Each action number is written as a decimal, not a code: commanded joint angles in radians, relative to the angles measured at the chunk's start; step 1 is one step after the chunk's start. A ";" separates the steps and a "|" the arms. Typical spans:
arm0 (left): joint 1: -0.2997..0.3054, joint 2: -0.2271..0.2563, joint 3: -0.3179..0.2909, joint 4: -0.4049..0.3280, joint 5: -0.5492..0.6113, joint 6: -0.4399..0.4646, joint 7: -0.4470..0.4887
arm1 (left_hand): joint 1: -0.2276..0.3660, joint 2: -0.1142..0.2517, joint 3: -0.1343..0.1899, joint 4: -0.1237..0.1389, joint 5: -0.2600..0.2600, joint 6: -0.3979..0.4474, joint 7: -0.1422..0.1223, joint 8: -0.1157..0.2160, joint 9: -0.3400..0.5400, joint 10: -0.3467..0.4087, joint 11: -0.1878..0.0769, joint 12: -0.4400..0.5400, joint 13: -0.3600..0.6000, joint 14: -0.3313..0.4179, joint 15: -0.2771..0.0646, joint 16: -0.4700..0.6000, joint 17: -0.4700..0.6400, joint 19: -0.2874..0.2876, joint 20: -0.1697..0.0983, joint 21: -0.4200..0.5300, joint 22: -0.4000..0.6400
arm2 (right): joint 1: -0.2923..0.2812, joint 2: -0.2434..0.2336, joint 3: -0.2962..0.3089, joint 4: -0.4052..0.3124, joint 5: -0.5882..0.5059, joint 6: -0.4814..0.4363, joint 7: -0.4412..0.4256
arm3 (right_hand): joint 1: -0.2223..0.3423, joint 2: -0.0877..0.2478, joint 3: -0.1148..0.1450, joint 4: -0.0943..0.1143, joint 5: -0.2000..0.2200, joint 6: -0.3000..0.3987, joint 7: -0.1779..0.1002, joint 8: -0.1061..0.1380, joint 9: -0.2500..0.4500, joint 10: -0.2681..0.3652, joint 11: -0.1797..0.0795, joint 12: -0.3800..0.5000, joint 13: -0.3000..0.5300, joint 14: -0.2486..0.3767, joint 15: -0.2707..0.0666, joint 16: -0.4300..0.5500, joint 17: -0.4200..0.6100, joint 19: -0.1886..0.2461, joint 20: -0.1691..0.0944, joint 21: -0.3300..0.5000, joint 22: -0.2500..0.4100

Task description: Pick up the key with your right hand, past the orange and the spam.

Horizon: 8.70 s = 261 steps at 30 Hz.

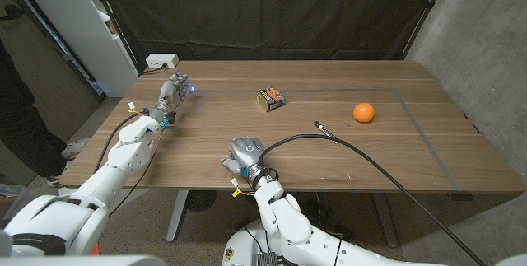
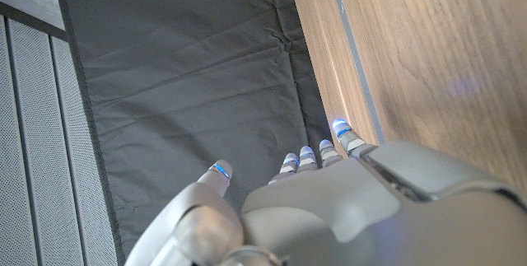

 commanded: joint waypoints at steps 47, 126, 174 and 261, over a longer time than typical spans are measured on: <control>0.050 0.008 -0.012 -0.079 -0.015 0.000 0.024 | 0.012 0.086 0.012 0.000 0.001 -0.096 0.001 0.001 0.005 -0.151 0.005 0.002 0.004 -0.157 0.003 0.001 0.001 -0.114 0.004 -0.005 0.003 | 0.018 0.012 0.018 0.083 0.068 0.053 -0.271 | 0.182 0.075 0.027 -0.023 -0.012 -0.007 0.005 0.032 0.072 -0.002 -0.070 0.091 0.085 0.032 -0.153 -0.040 0.046 -0.017 -0.060 0.014 0.014; 0.169 0.058 -0.030 -0.261 -0.048 0.004 0.091 | 0.007 0.085 0.018 0.003 -0.001 -0.094 0.002 0.001 0.005 -0.151 0.007 0.002 0.004 -0.157 0.004 0.002 0.002 -0.111 0.004 -0.014 0.004 | 0.118 -0.100 0.075 0.027 -0.026 0.149 -0.267 | 0.222 0.081 -0.018 -0.002 -0.036 0.001 -0.015 0.022 0.073 -0.002 -0.099 0.117 0.084 0.050 -0.157 -0.101 0.076 -0.016 -0.083 0.043 0.016; 0.154 0.052 -0.024 -0.248 -0.047 0.002 0.088 | 0.006 0.085 0.020 0.004 -0.002 -0.093 0.002 0.001 0.005 -0.152 0.006 0.002 0.004 -0.158 0.004 0.001 0.002 -0.110 0.003 -0.019 0.004 | 0.167 -0.162 0.132 -0.028 -0.094 0.216 -0.193 | 0.238 0.084 -0.051 0.008 -0.041 0.007 -0.028 0.017 0.077 0.006 -0.122 0.126 0.081 0.064 -0.159 -0.134 0.095 -0.014 -0.093 0.062 0.016; 0.211 0.074 -0.045 -0.305 -0.066 0.003 0.090 | 0.004 0.085 0.023 0.005 -0.002 -0.091 0.002 0.002 0.005 -0.151 0.008 0.002 0.003 -0.159 0.006 0.001 0.002 -0.108 0.004 -0.027 0.005 | 0.193 -0.330 0.313 -0.295 -0.050 0.455 0.150 | 0.264 0.098 -0.100 0.024 -0.041 0.011 -0.046 0.010 0.087 0.003 -0.138 0.125 0.080 0.077 -0.165 -0.182 0.132 -0.025 -0.117 0.086 0.014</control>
